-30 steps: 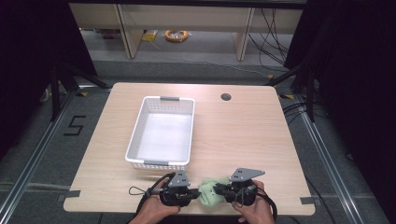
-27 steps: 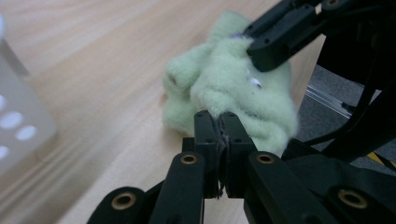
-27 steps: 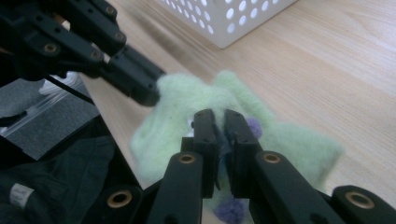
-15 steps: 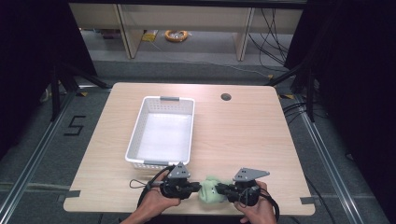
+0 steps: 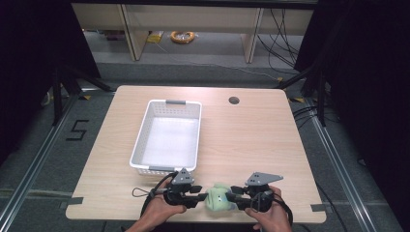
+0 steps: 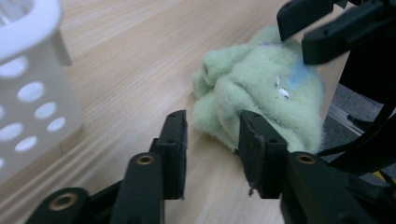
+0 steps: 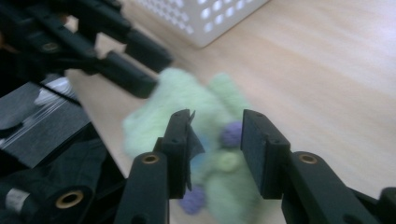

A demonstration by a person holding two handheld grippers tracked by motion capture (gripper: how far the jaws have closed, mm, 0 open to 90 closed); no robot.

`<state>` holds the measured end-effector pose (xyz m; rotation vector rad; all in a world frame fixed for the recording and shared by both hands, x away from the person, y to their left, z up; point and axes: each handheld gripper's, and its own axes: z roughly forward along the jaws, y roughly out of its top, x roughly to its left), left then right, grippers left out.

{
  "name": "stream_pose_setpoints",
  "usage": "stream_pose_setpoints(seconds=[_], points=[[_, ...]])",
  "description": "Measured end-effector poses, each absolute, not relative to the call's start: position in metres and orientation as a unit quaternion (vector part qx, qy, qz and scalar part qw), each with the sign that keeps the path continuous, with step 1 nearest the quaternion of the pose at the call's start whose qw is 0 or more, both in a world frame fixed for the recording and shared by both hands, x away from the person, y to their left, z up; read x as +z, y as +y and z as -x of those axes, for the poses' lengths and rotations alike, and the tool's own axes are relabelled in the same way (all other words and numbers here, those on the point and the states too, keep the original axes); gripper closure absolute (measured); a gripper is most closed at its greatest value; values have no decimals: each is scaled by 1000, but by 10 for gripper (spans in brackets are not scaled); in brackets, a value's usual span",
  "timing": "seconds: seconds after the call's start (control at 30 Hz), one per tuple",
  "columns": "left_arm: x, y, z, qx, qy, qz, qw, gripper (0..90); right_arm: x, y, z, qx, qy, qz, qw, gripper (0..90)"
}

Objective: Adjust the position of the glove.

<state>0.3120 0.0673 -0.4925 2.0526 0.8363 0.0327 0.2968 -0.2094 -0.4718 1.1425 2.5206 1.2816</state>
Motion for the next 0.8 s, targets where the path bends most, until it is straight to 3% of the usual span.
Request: stream_pose_setpoints(seconds=[0.23, 0.37, 0.63, 0.8], points=[[-486, 68, -305, -1, 370, -808, 459, 446, -474, -229, -302, 410, 817, -403, 44, 578], [-488, 61, -303, -36, 384, -804, 452, 380, -479, -230, -304, 395, 820, -413, 42, 557], [-504, 46, -310, -70, 400, -808, 426, 388, -495, -230, -314, 370, 827, -424, 4, 520], [-506, 44, -310, -62, 407, -811, 416, 422, -499, -232, -316, 373, 819, -435, -17, 518]])
